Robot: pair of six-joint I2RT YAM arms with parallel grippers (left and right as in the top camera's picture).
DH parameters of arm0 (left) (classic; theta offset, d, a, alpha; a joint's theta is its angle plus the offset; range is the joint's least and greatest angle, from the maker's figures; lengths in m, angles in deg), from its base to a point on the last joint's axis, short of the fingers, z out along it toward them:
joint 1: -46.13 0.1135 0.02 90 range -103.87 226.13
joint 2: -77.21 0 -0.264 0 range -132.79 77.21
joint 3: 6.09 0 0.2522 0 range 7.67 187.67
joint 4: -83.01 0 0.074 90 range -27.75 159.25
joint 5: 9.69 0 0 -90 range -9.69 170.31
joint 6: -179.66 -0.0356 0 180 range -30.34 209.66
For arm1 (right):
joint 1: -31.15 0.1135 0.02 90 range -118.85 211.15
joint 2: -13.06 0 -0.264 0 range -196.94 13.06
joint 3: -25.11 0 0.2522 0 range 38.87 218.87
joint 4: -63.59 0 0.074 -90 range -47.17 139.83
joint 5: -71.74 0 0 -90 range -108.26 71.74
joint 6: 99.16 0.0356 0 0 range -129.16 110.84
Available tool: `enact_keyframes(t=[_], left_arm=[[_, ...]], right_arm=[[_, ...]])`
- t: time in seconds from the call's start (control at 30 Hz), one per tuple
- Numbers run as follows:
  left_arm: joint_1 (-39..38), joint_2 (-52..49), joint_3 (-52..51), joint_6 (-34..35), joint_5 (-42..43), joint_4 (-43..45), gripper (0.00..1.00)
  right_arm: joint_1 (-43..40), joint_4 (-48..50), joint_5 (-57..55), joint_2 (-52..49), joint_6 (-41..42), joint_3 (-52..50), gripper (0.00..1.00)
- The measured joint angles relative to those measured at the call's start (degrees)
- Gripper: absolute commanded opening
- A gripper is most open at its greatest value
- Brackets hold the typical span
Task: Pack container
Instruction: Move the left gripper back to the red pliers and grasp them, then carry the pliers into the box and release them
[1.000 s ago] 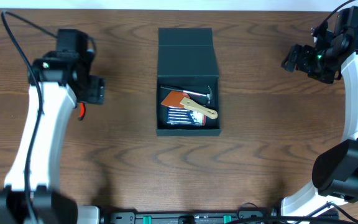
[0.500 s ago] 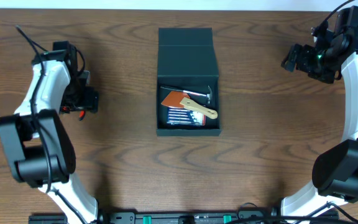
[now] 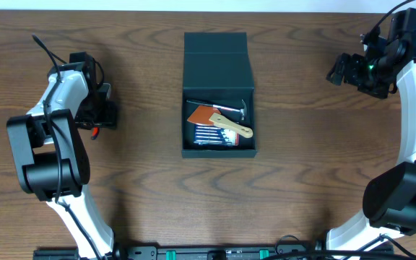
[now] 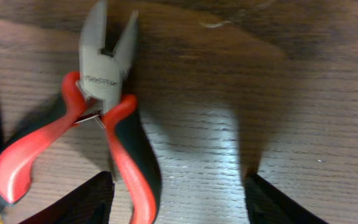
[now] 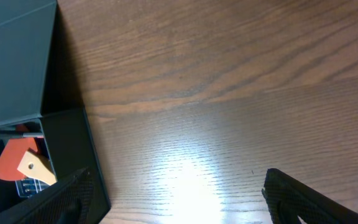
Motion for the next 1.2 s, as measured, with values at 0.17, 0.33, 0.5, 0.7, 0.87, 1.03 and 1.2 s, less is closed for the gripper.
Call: enact_keyframes(t=[0.17,0.33,0.5,0.7,0.87,1.03,1.2], left_arm=[[0.00,-0.20,0.00,0.17,0.63,-0.02,0.33],[-0.11,-0.31,0.02,0.22,1.09,-0.11,0.10],[-0.11,-0.39,0.44,0.09,1.01,-2.10,0.06],[-0.24,-0.26,5.20,0.07,1.01,-10.03,0.06],[-2.60,5.29,14.14,-1.07,1.55,-16.90,0.06],[-11.30,16.63,19.17,-4.42,4.15,-18.12,0.06],[-25.70,23.26,20.02,-10.38,6.03,-18.16,0.06]], right_arm=[[-0.02,-0.07,0.00,0.00,-0.26,0.00,0.89],[0.00,-0.07,0.00,0.00,-0.31,0.00,0.89],[0.00,-0.07,0.00,0.00,-0.46,0.00,0.89],[-0.02,0.00,0.00,0.00,-0.46,0.00,0.89],[0.00,0.13,0.00,0.00,-0.46,0.00,0.89],[-0.02,0.85,-0.02,0.00,-0.46,0.00,0.90],[-0.02,1.57,-0.02,0.00,-0.46,0.00,0.91]])
